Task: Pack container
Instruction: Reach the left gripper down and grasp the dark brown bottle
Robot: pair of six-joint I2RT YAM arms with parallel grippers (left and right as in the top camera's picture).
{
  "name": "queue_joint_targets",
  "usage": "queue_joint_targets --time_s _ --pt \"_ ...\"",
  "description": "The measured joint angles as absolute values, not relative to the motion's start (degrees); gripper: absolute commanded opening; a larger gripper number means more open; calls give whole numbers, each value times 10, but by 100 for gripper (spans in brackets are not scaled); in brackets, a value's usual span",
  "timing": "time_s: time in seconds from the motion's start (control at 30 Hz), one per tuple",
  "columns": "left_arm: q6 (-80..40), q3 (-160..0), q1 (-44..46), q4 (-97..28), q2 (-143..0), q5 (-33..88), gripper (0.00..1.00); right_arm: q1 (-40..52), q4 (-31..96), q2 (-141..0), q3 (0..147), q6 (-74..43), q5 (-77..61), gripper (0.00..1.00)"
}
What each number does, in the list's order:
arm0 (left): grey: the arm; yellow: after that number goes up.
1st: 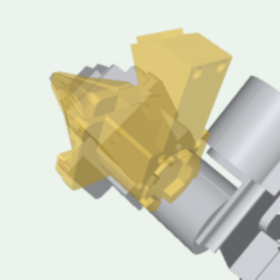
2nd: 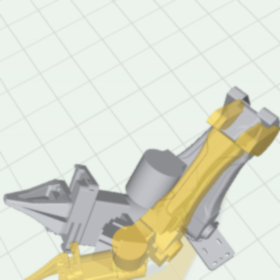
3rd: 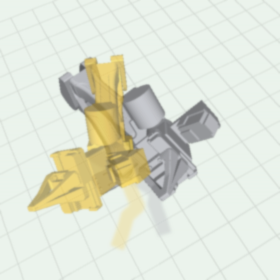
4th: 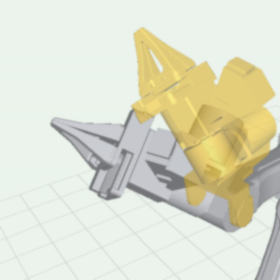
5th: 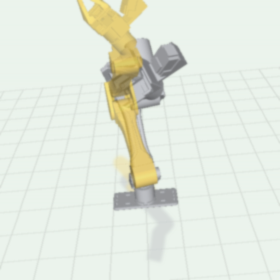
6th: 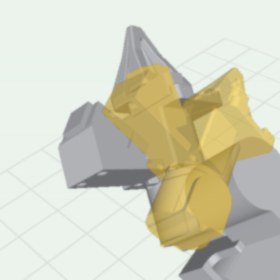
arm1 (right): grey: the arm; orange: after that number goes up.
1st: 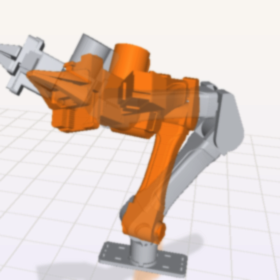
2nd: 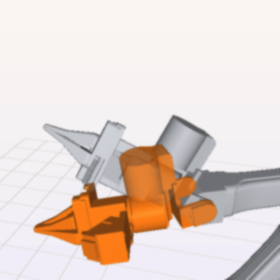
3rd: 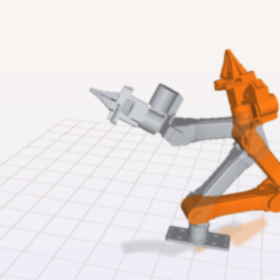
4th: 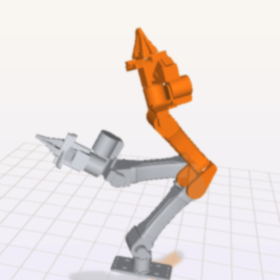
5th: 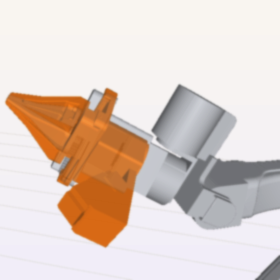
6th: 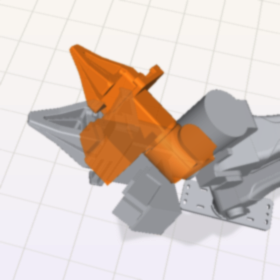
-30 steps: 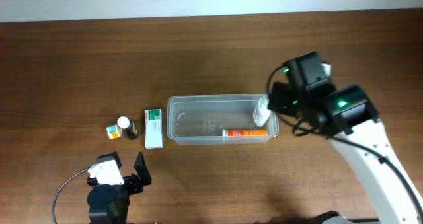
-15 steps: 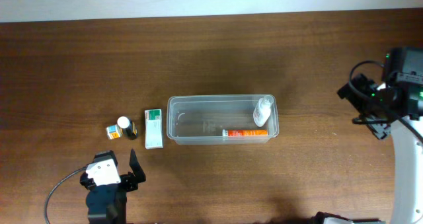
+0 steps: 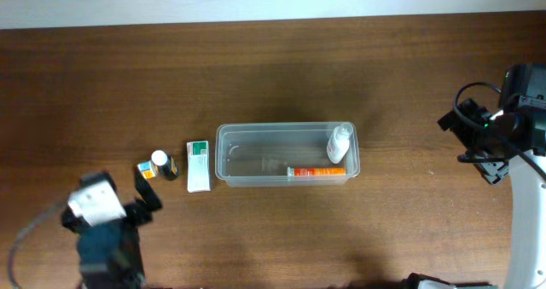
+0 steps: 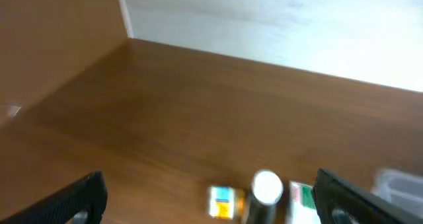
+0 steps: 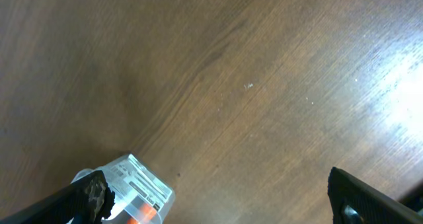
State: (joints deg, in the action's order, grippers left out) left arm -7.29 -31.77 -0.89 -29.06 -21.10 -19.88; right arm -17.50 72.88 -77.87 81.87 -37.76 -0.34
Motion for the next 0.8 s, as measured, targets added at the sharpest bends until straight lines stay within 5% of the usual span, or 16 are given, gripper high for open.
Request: queue_joint_targets --time_s 0.17,0.4,0.8 --pt "-73 -452 -64 -331 -412 -194 100 -175 729 -778 819 -378 -4 98" --pt "-73 -607 -163 -380 -690 -15 100 -175 729 -778 819 -378 -6 98" --pt "-71 -616 -168 -427 -806 -10 92 -175 729 -778 819 -378 -6 98"
